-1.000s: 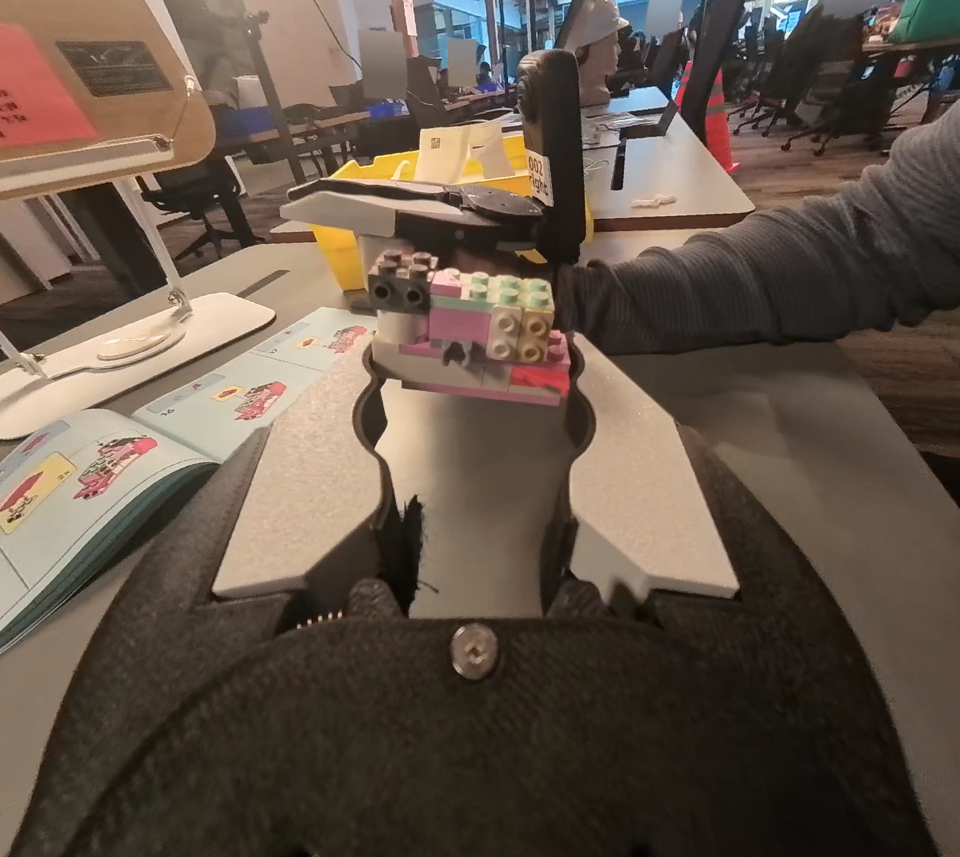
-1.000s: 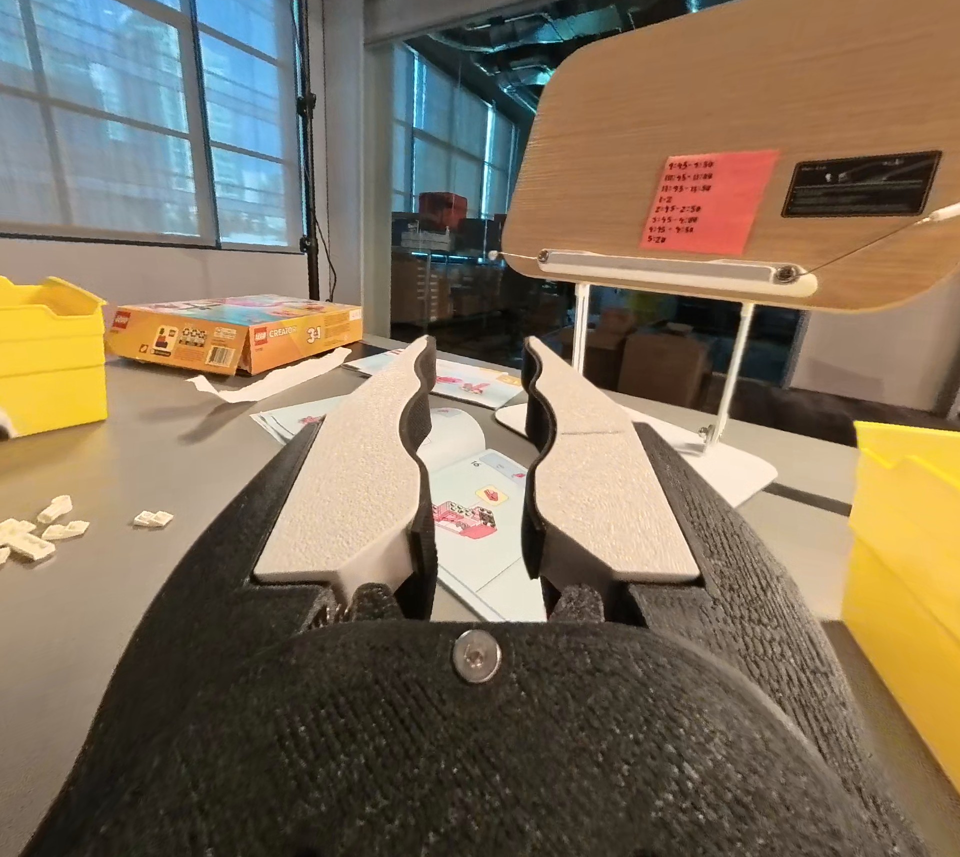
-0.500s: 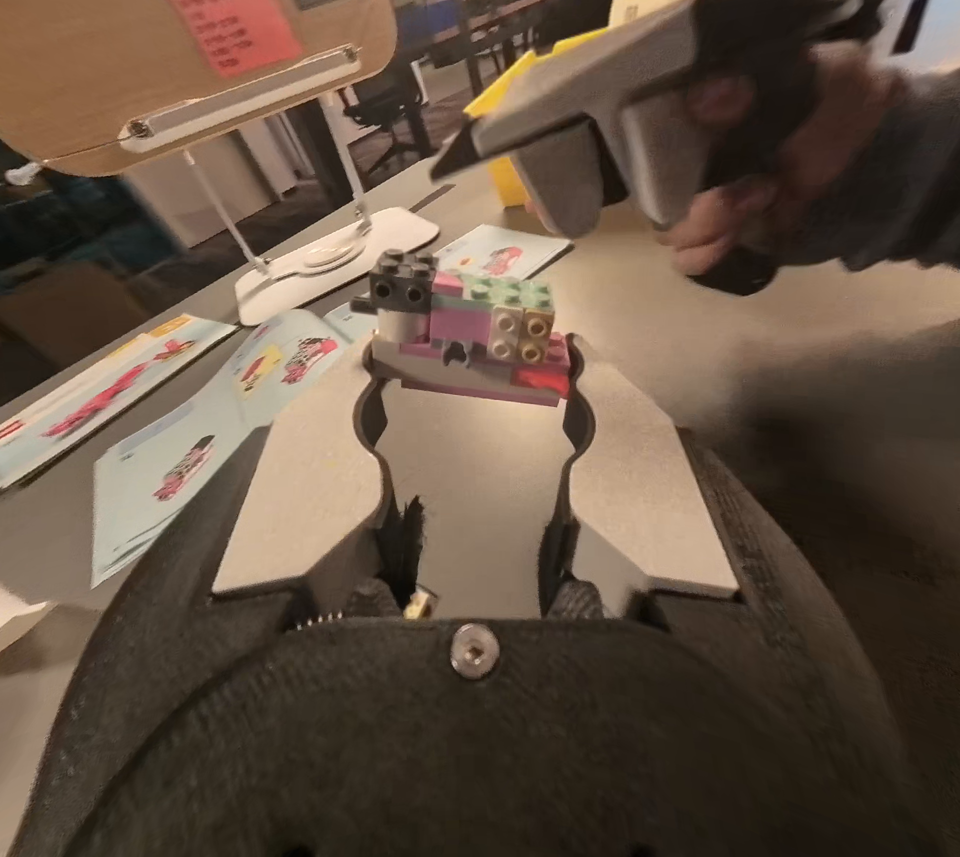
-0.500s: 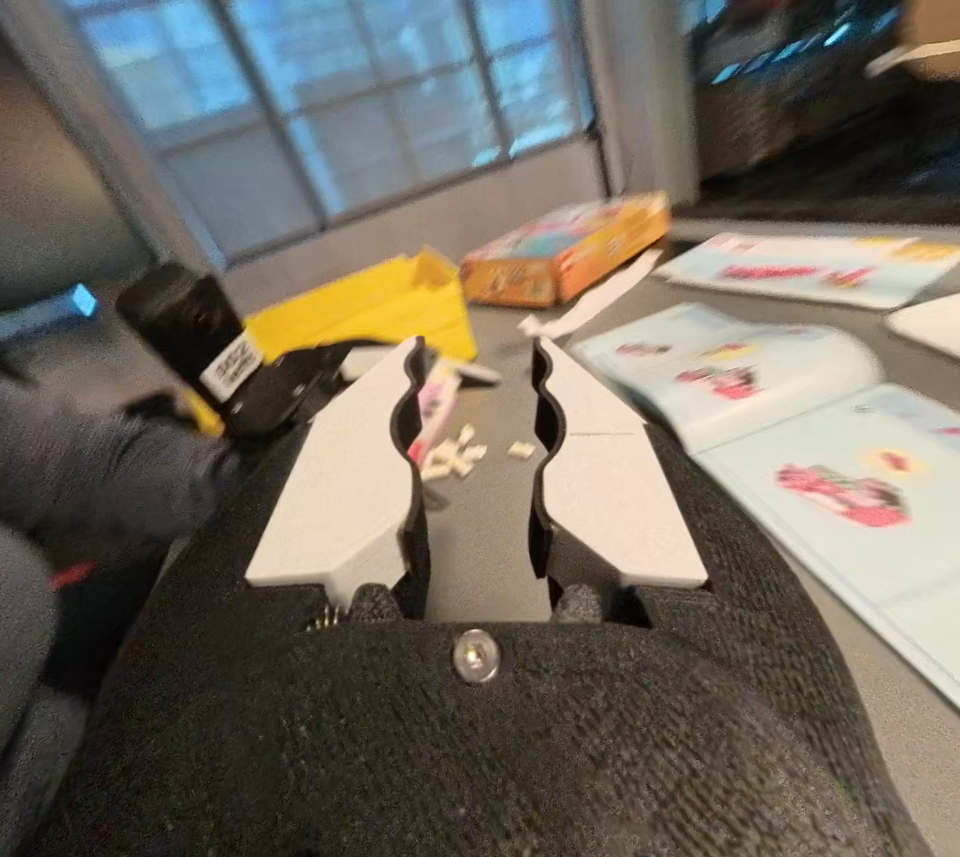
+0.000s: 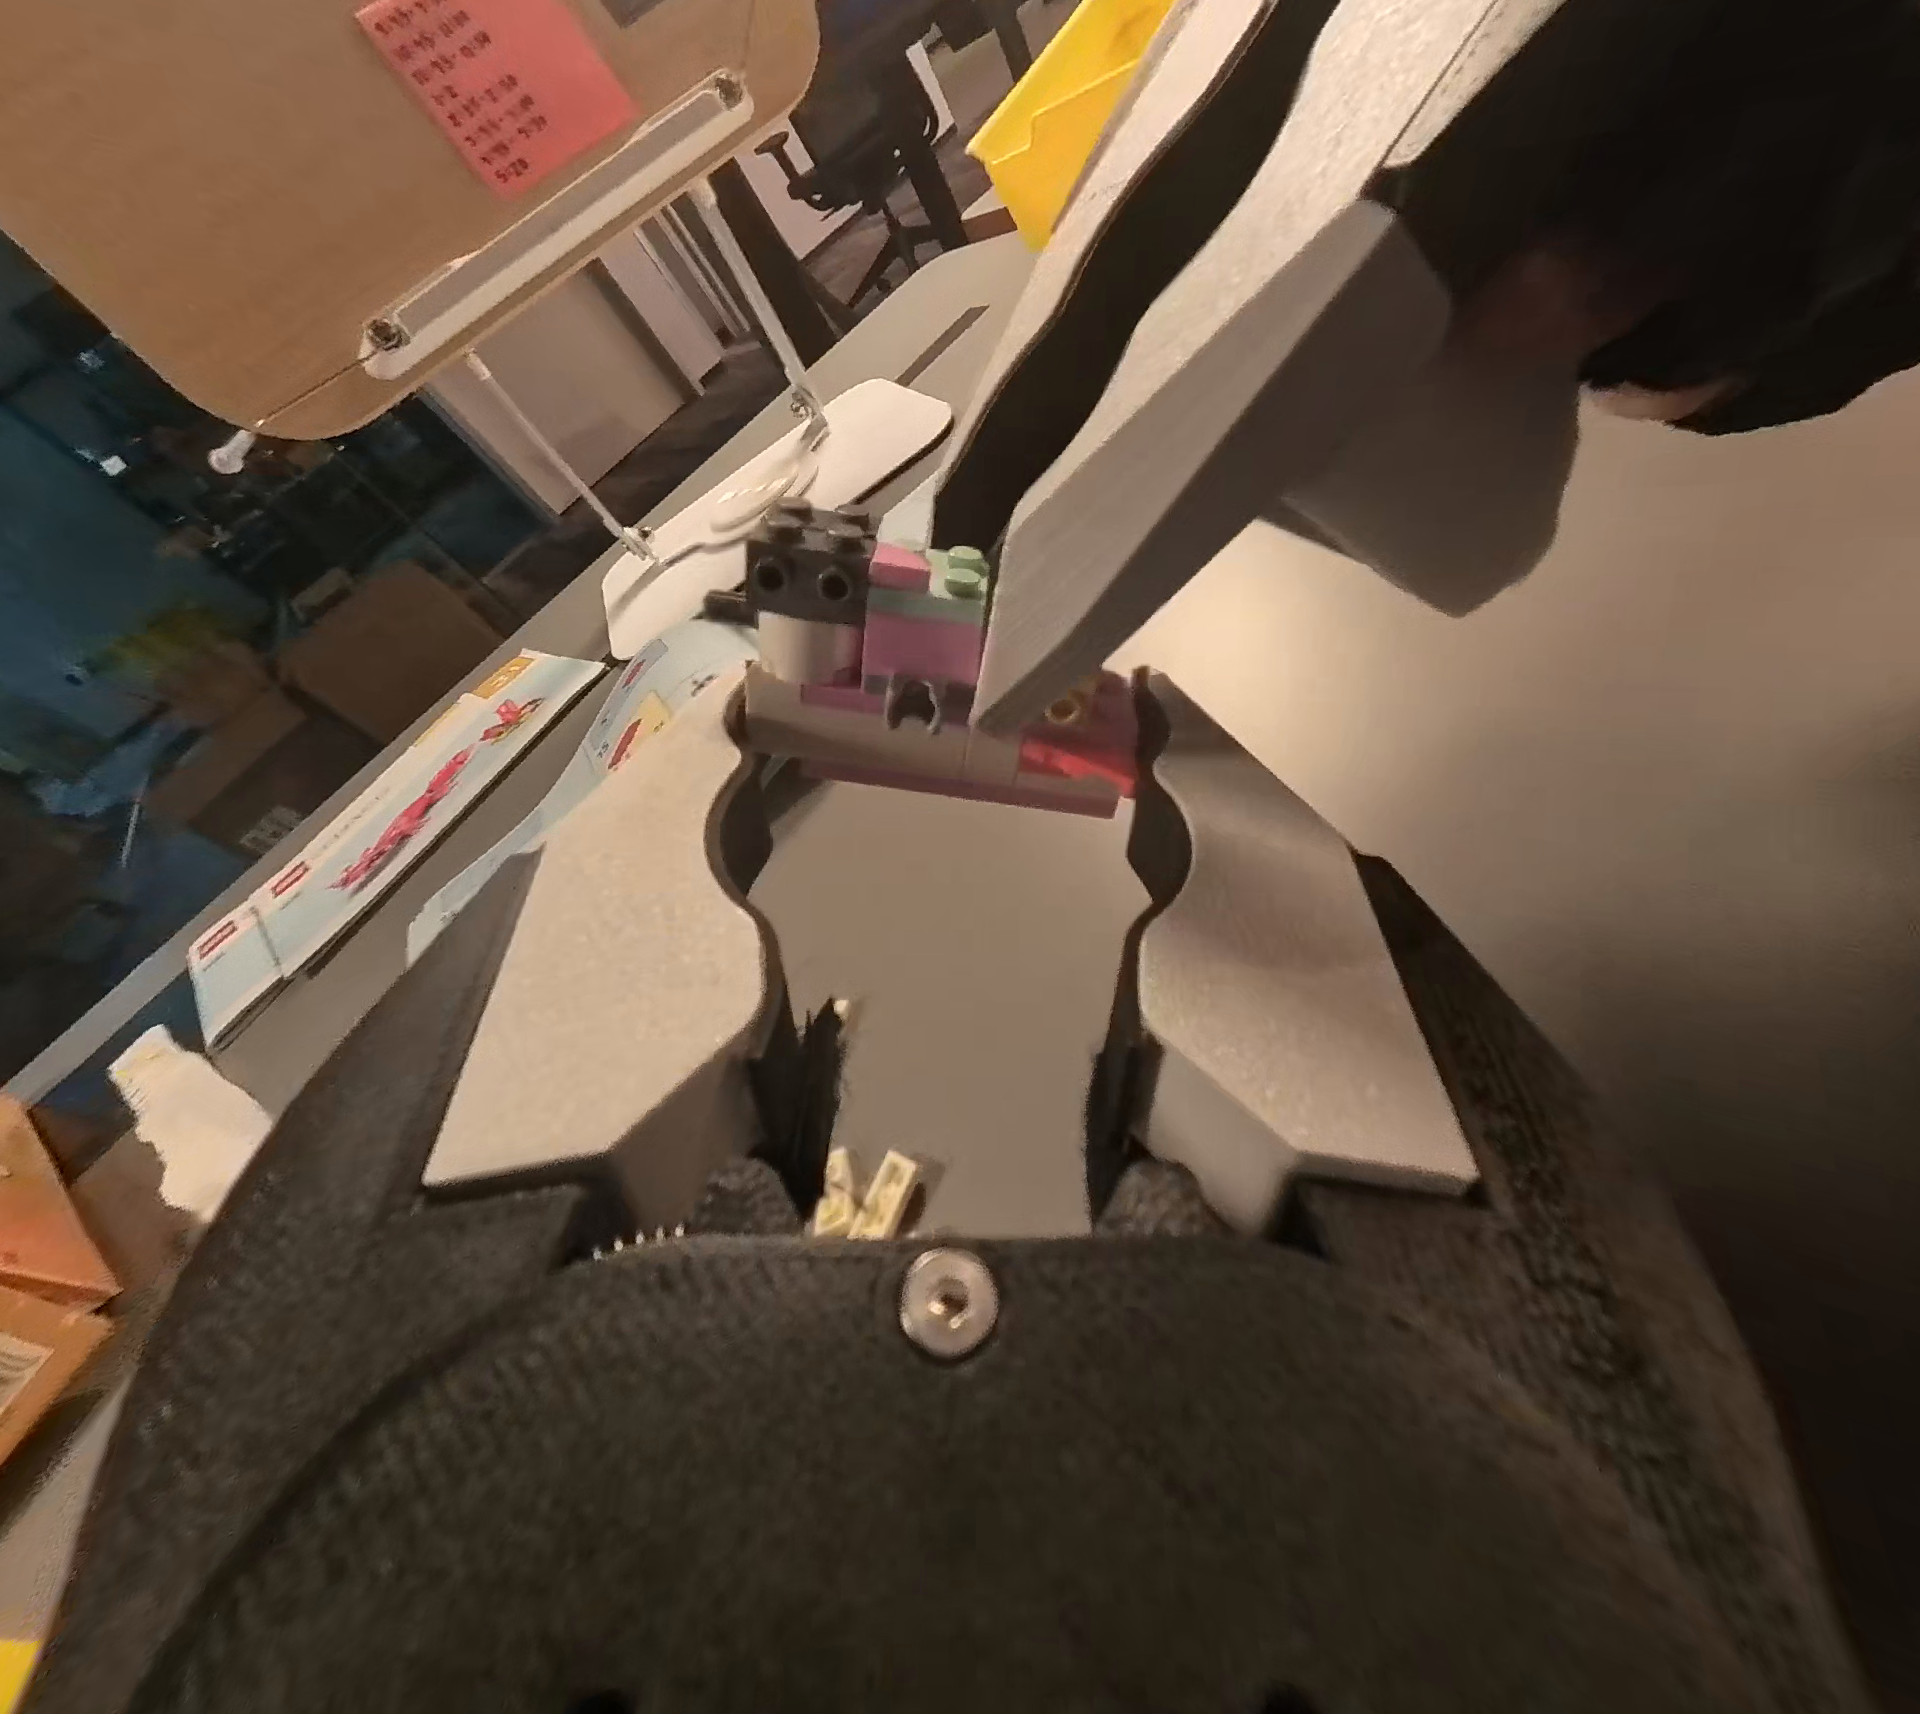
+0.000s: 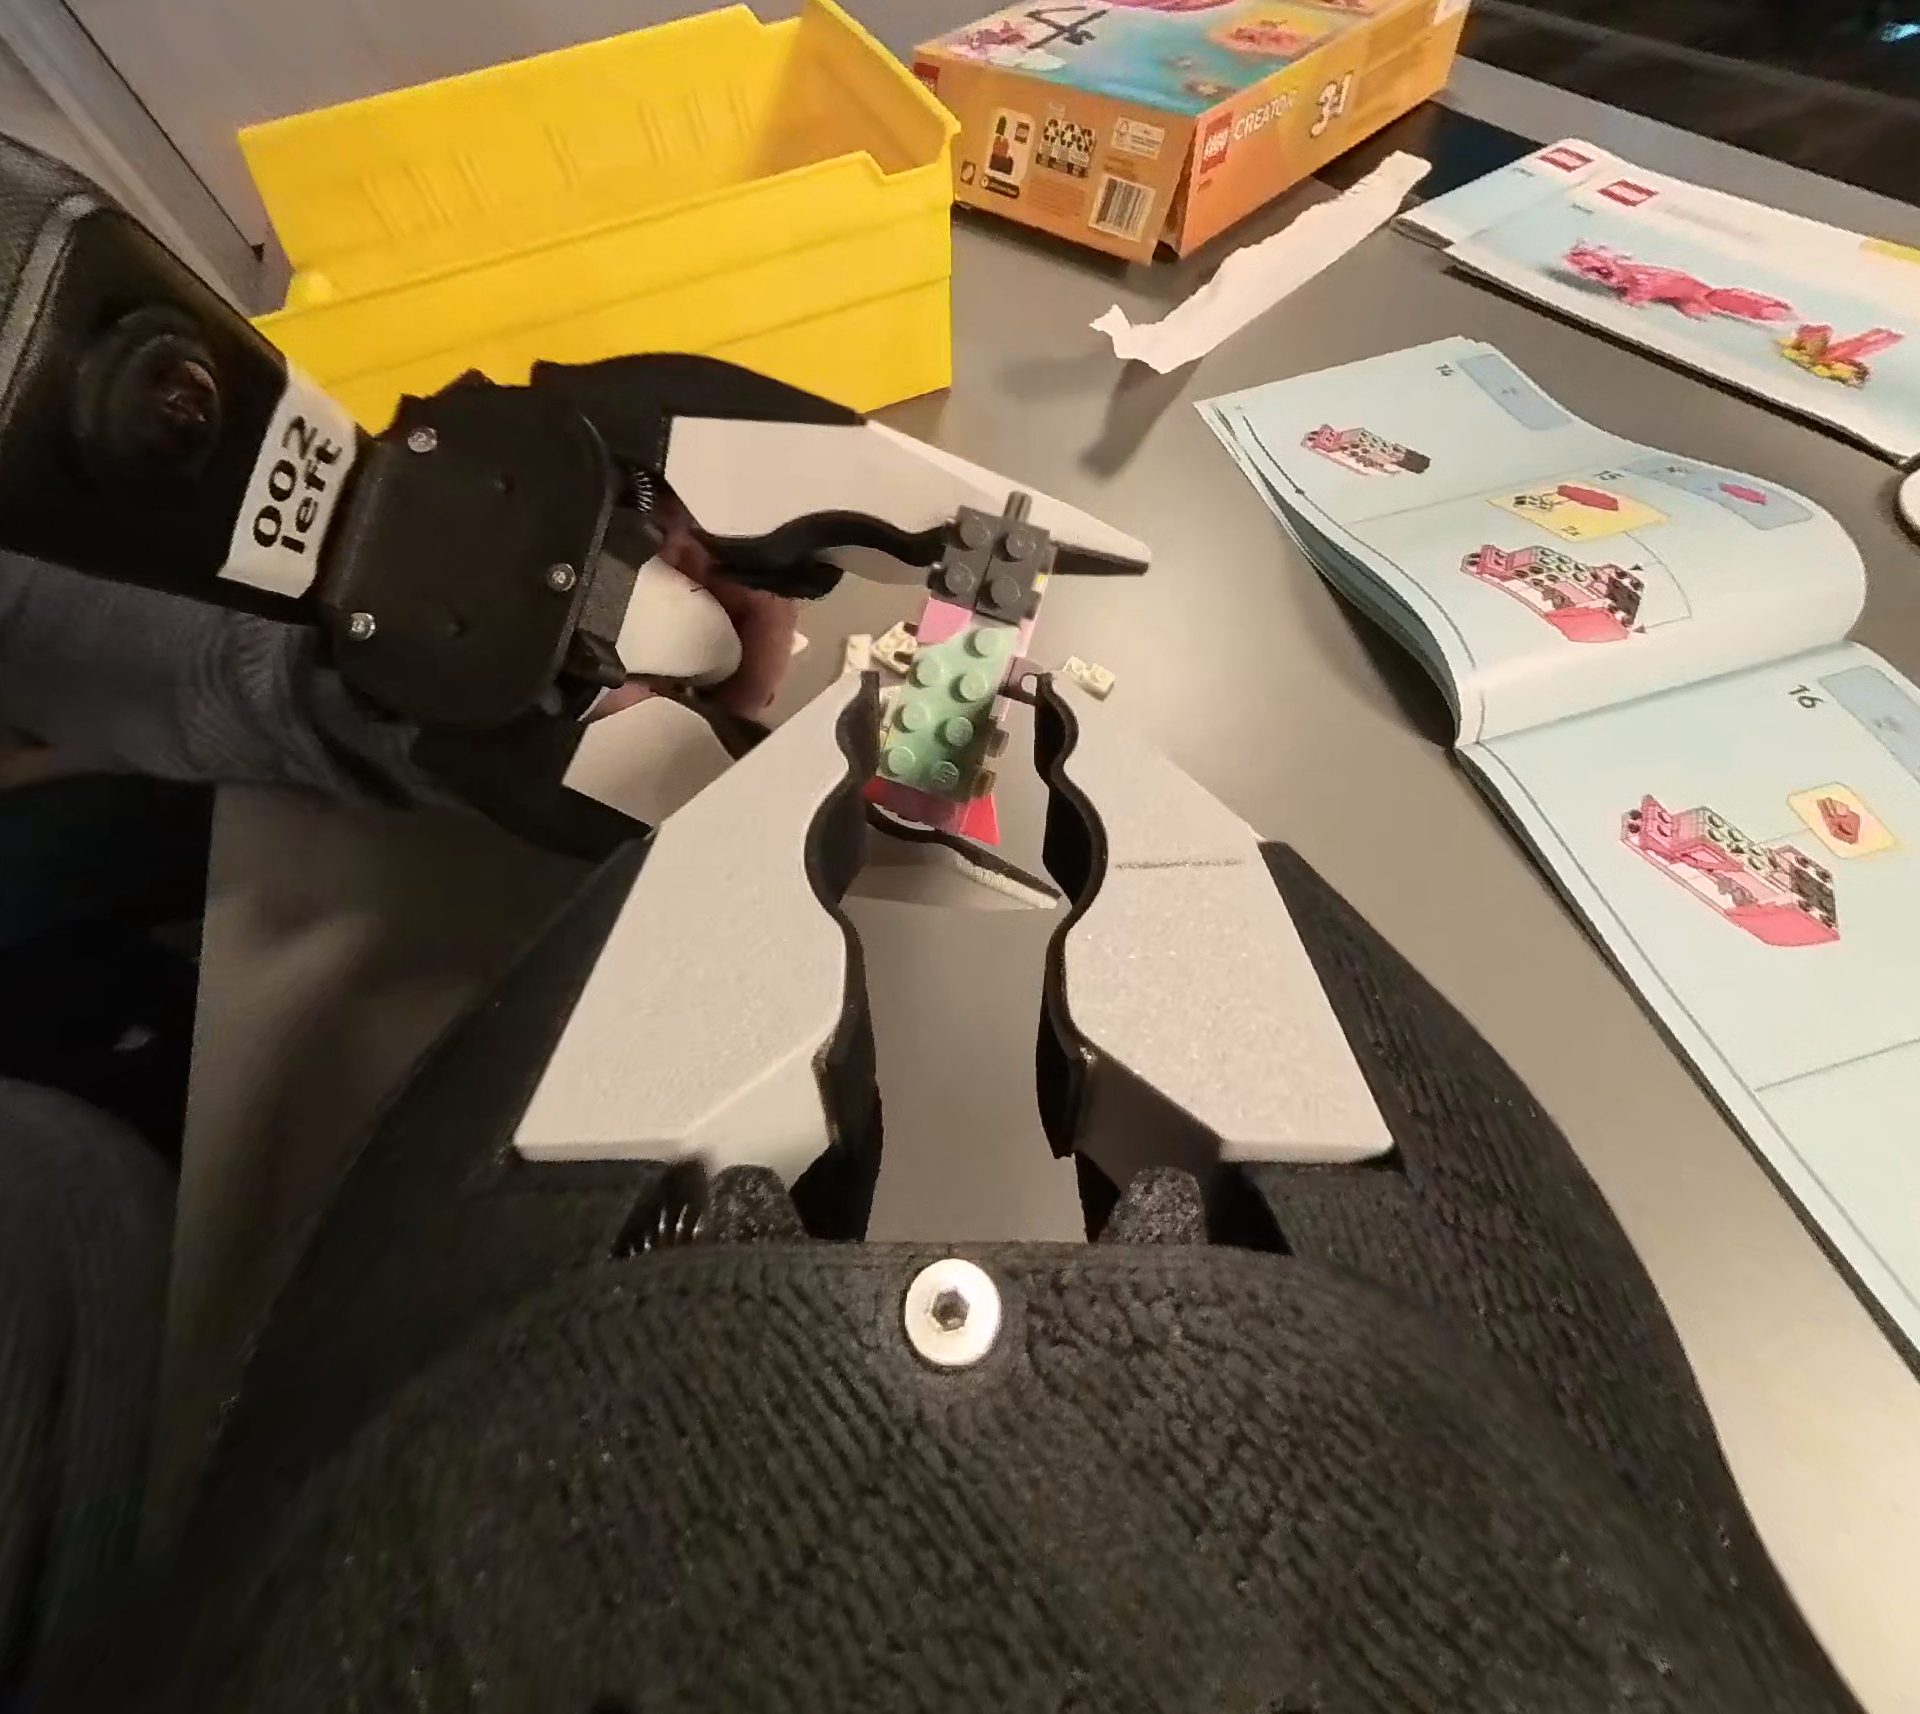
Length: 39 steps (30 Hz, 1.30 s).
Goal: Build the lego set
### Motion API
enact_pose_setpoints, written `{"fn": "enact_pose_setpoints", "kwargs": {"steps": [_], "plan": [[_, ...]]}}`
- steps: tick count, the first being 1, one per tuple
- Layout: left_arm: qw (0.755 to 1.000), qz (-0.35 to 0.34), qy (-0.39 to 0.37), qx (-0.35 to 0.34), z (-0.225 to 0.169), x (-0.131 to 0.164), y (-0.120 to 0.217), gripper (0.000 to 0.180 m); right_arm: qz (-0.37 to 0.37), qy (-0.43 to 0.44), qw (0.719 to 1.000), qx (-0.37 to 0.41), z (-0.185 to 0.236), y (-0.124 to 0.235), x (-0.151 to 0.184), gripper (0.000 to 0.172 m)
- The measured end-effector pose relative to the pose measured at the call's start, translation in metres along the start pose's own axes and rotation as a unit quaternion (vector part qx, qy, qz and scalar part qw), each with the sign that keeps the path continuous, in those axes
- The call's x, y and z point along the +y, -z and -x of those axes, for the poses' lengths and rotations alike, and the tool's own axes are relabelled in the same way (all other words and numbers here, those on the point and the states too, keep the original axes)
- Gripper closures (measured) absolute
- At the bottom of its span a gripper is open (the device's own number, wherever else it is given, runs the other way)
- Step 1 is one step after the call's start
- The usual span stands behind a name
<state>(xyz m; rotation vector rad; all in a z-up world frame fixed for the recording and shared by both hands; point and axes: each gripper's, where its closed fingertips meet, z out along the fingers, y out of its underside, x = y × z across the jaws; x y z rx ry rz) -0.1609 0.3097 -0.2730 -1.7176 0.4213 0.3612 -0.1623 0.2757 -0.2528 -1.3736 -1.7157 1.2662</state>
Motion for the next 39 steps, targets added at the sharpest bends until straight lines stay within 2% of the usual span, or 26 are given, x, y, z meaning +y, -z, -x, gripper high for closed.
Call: {"fn": "enact_pose_setpoints", "kwargs": {"steps": [2,4,6,10,20,23,24,26,29,31,34,36,39], "plan": [[1.0,-0.014,0.013,0.014,-0.004,-0.005,0.001,0.1,0.008,-0.006,1.0,0.009,-0.005,0.004,0.001,0.144],[0.999,-0.001,0.028,0.029,-0.009,-0.003,-0.002,0.082,0.025,0.0,0.999,0.04,-0.02,0.011,0.005,0.144],[0.998,0.013,0.037,0.045,-0.014,0.002,-0.005,0.073,0.057,-0.006,0.997,0.058,-0.032,0.019,0.014,0.144],[0.996,0.007,0.059,0.059,-0.016,0.001,-0.005,0.07,0.15,-0.029,0.986,0.073,-0.047,0.031,0.046,0.144],[0.989,-0.063,0.1,0.088,-0.019,-0.019,0.001,0.071,0.243,-0.032,0.967,0.076,-0.046,0.022,0.084,0.144],[0.988,-0.075,0.121,0.066,-0.008,-0.021,0.002,0.067,0.245,-0.02,0.967,0.064,-0.046,0.017,0.088,0.121],[0.987,-0.08,0.129,0.054,-0.002,-0.022,0.004,0.065,0.231,-0.023,0.971,0.053,-0.045,0.016,0.084,0.113],[0.985,-0.092,0.141,0.037,0.007,-0.024,0.007,0.064,0.166,-0.031,0.985,0.03,-0.046,0.017,0.063,0.109],[0.982,-0.11,0.154,0.029,0.015,-0.029,0.012,0.065,-0.005,0.023,0.998,0.055,-0.069,0.031,0.012,0.108],[0.981,-0.12,0.152,0.032,0.014,-0.032,0.015,0.067,-0.138,0.07,0.979,0.131,-0.094,0.053,-0.018,0.115],[0.981,-0.139,0.132,0.033,0.011,-0.038,0.018,0.072,-0.287,0.127,0.907,0.281,-0.126,0.098,-0.03,0.155],[0.98,-0.157,0.12,0.032,0.009,-0.044,0.023,0.078,-0.292,0.159,0.873,0.357,-0.143,0.109,-0.018,0.17],[0.974,-0.195,0.111,0.01,0.017,-0.053,0.033,0.09,-0.231,0.159,0.862,0.424,-0.164,0.114,-0.006,0.172]]}}
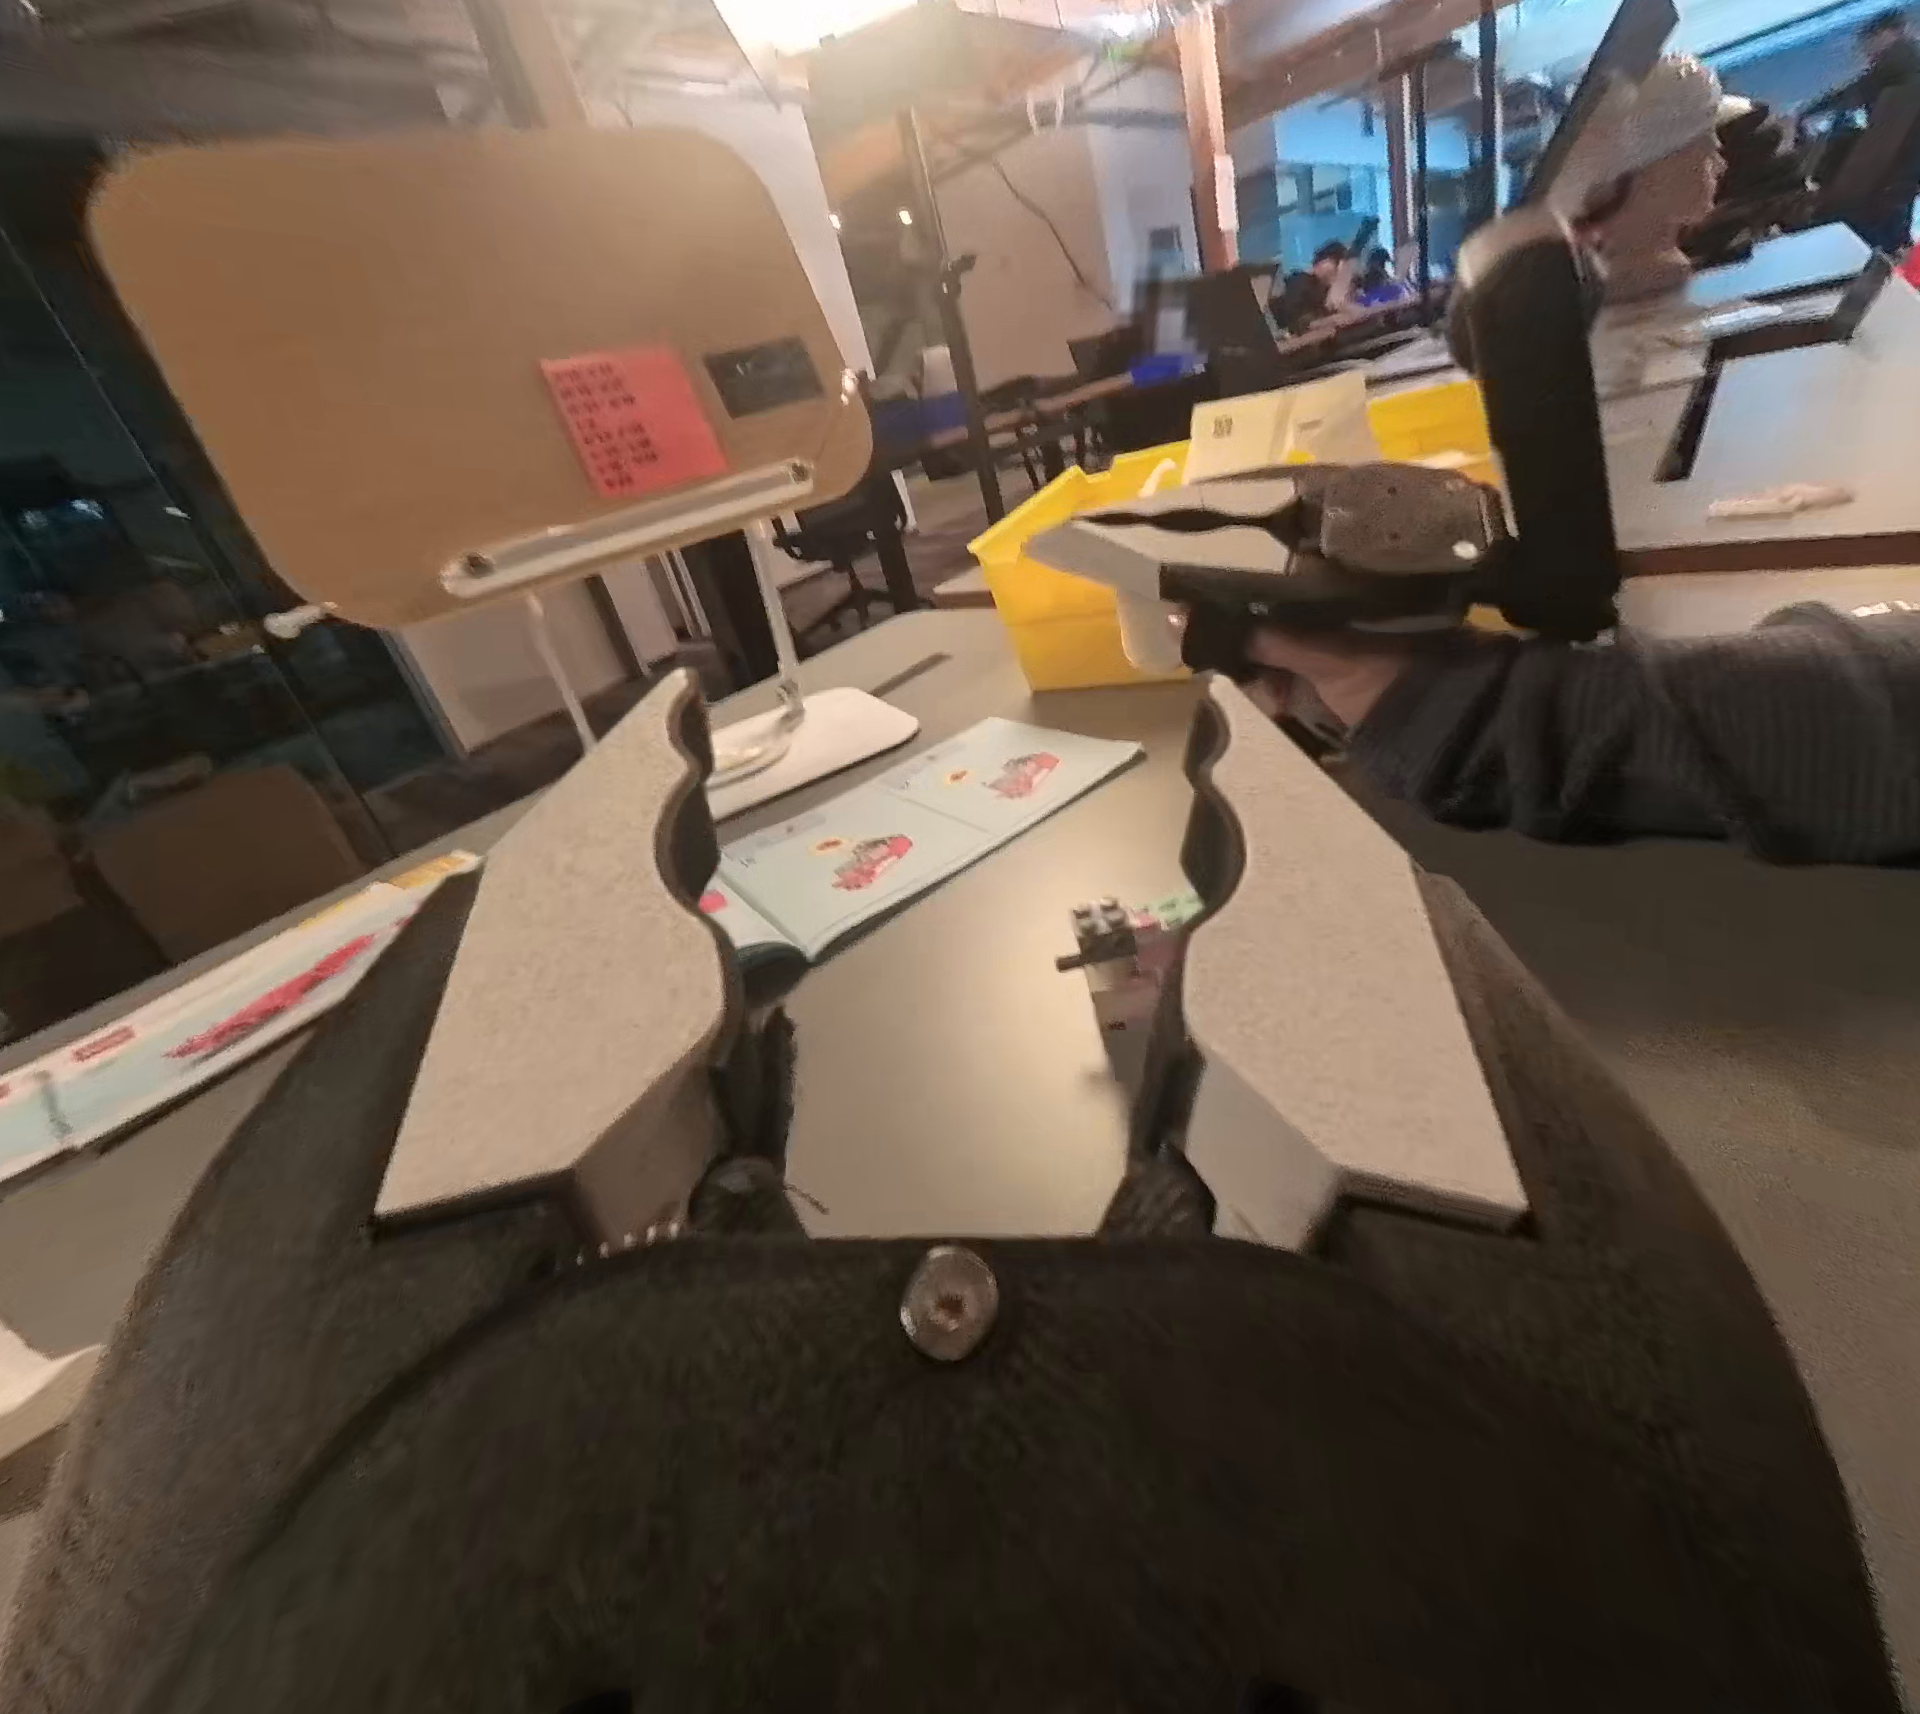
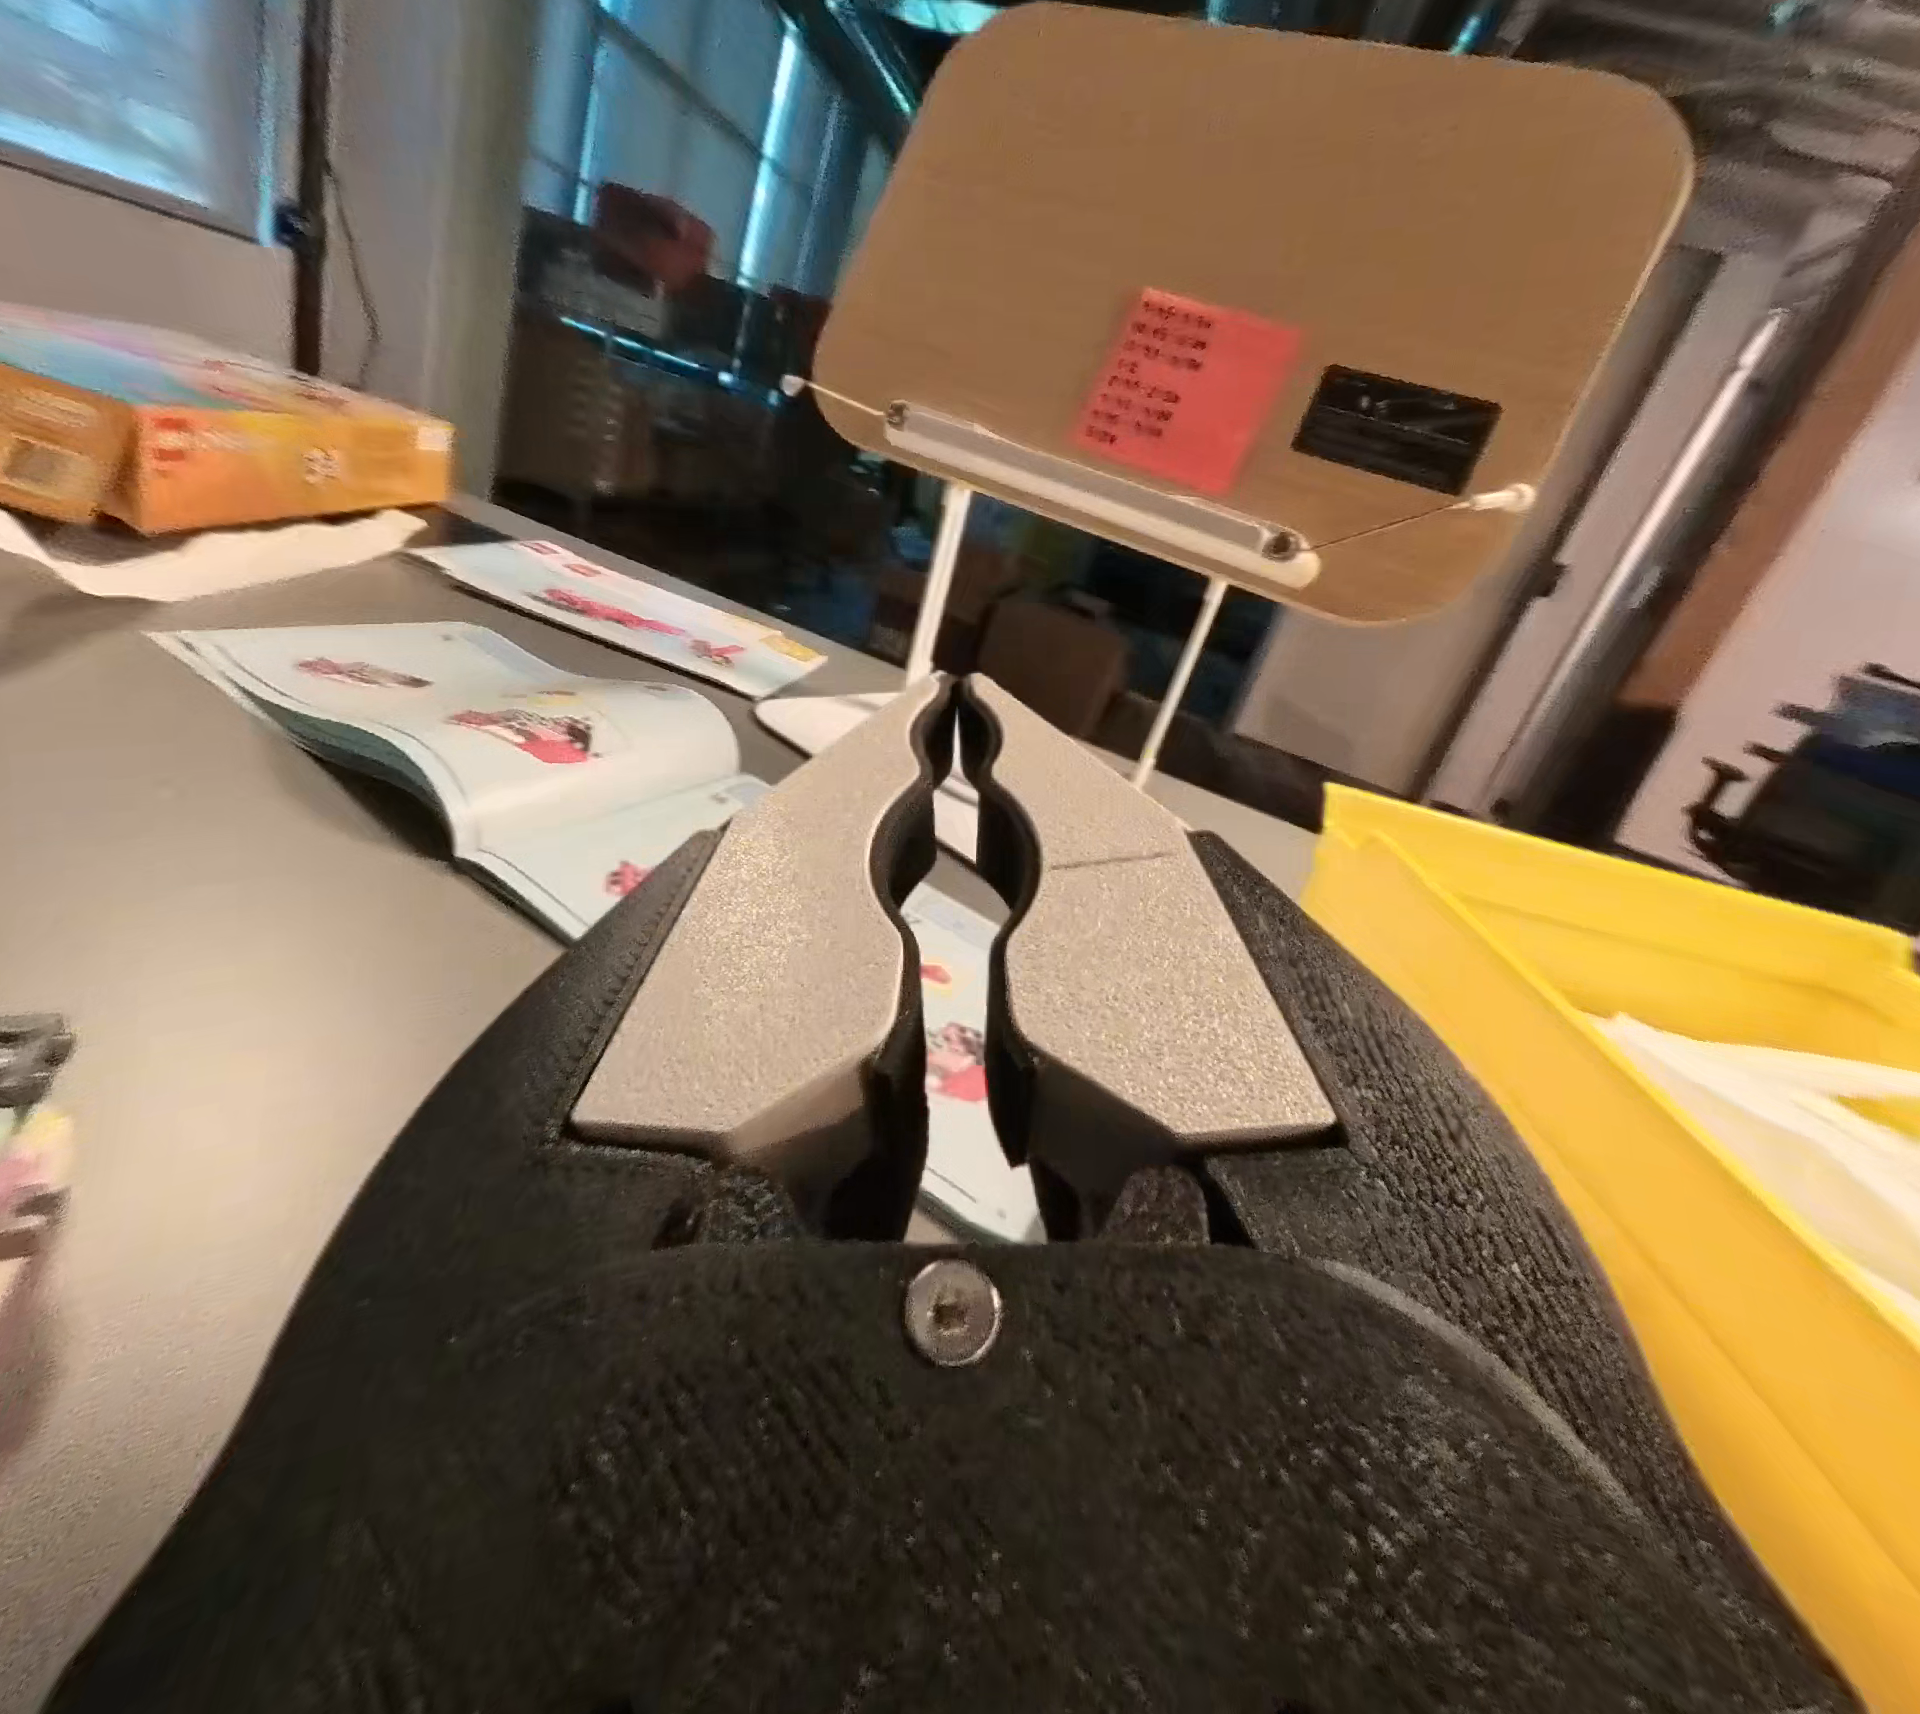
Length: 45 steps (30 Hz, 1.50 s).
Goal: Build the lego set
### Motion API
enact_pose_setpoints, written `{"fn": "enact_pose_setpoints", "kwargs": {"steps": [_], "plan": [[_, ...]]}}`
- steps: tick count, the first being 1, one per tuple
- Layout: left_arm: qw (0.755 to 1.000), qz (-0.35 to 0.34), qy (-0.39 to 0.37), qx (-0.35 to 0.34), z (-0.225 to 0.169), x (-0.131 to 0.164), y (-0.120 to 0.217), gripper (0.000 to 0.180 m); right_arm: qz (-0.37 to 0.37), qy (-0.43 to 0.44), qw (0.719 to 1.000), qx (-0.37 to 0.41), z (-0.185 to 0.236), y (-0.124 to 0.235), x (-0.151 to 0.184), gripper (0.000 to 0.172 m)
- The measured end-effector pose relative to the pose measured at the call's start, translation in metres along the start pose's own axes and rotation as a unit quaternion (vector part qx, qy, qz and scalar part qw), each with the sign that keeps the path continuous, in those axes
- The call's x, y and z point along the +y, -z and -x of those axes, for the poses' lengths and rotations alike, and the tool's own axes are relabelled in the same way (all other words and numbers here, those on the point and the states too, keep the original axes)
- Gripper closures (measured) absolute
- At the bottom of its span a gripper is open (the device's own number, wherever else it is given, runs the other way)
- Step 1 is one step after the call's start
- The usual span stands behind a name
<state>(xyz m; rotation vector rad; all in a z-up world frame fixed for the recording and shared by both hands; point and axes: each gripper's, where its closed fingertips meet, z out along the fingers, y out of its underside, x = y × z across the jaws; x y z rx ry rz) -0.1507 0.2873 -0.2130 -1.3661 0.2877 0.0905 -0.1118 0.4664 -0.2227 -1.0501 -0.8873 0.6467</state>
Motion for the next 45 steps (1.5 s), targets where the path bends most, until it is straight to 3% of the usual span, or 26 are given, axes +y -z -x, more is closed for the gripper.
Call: {"fn": "enact_pose_setpoints", "kwargs": {"steps": [2,6,10,14,18,21,23,26,28,31,34,37,39,42,45], "plan": [[0.999,-0.025,-0.001,-0.031,0.013,-0.009,0.006,0.097,-0.014,0.018,1.0,0.01,-0.002,0.003,-0.004,0.172],[0.987,-0.047,-0.018,-0.15,0.072,-0.022,0.024,0.09,0.005,0.047,0.999,0.025,-0.006,0.003,0.002,0.172],[0.974,-0.053,0.024,-0.221,0.129,-0.022,0.051,0.101,0.021,0.059,0.997,0.042,-0.012,0.002,0.008,0.172],[0.976,-0.012,0.042,-0.215,0.135,0.0,0.048,0.109,0.028,0.074,0.996,0.05,-0.013,0.002,0.009,0.172],[0.989,0.023,0.025,-0.143,0.097,0.002,0.029,0.114,0.057,0.126,0.989,0.052,-0.007,0.0,0.017,0.172],[0.992,0.009,0.076,-0.096,0.061,-0.035,0.033,0.116,0.067,0.136,0.987,0.054,-0.007,0.0,0.019,0.172],[0.987,0.02,0.112,-0.112,0.049,-0.06,0.054,0.125,0.07,0.129,0.987,0.061,-0.011,0.001,0.02,0.172],[0.989,0.037,0.093,-0.11,0.041,-0.104,0.103,0.124,0.063,0.114,0.989,0.07,-0.015,0.003,0.018,0.172],[0.981,0.06,0.05,-0.179,0.071,-0.126,0.152,0.127,0.06,0.111,0.989,0.074,-0.017,0.003,0.017,0.172],[0.941,0.157,0.03,-0.298,0.132,-0.124,0.232,0.129,0.061,0.115,0.988,0.08,-0.018,0.003,0.017,0.172],[0.895,0.313,0.061,-0.313,0.166,-0.082,0.29,0.135,0.063,0.12,0.987,0.086,-0.019,0.003,0.017,0.172],[0.847,0.456,0.118,-0.247,0.173,-0.025,0.32,0.138,0.066,0.126,0.986,0.091,-0.02,0.002,0.017,0.172],[0.821,0.525,0.154,-0.163,0.162,0.004,0.329,0.148,0.068,0.128,0.985,0.093,-0.021,0.003,0.017,0.172],[0.77,0.612,0.179,-0.035,0.138,0.033,0.341,0.151,0.069,0.127,0.985,0.097,-0.022,0.003,0.018,0.172],[0.715,0.677,0.173,0.041,0.122,0.052,0.353,0.159,0.069,0.126,0.985,0.098,-0.023,0.003,0.018,0.172]]}}
